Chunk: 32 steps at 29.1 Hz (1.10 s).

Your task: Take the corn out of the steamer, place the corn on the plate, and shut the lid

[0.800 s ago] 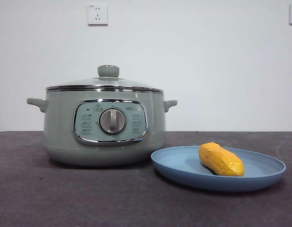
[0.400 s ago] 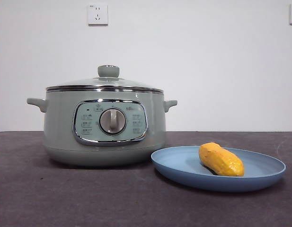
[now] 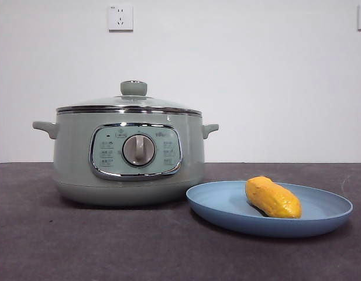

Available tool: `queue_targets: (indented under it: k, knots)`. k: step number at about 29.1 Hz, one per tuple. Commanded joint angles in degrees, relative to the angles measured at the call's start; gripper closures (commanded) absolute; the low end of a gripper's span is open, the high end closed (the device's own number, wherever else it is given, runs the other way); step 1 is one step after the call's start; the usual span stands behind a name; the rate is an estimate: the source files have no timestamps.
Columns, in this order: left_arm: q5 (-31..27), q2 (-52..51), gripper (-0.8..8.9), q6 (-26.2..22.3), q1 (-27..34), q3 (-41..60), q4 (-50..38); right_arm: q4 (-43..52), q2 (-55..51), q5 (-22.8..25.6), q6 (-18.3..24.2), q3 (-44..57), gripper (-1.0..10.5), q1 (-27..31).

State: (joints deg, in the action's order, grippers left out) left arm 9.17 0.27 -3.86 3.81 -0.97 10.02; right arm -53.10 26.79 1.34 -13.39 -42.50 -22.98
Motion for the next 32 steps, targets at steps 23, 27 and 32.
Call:
queue_targets:
  k: [23,27,32]
  knots:
    - [0.0,-0.1,8.17,0.3,0.2,0.7,-0.1,49.4,-24.1,6.3,-0.9,39.1,9.5,16.3]
    - [0.0,-0.1,8.16,0.3,0.2,0.7,-0.1,47.5,-26.3,6.1,0.4,42.2,9.5,16.4]
    - [0.0,-0.1,8.16,0.3,0.2,0.7,-0.1,45.9,-26.7,2.8,8.0,42.2,9.5,16.8]
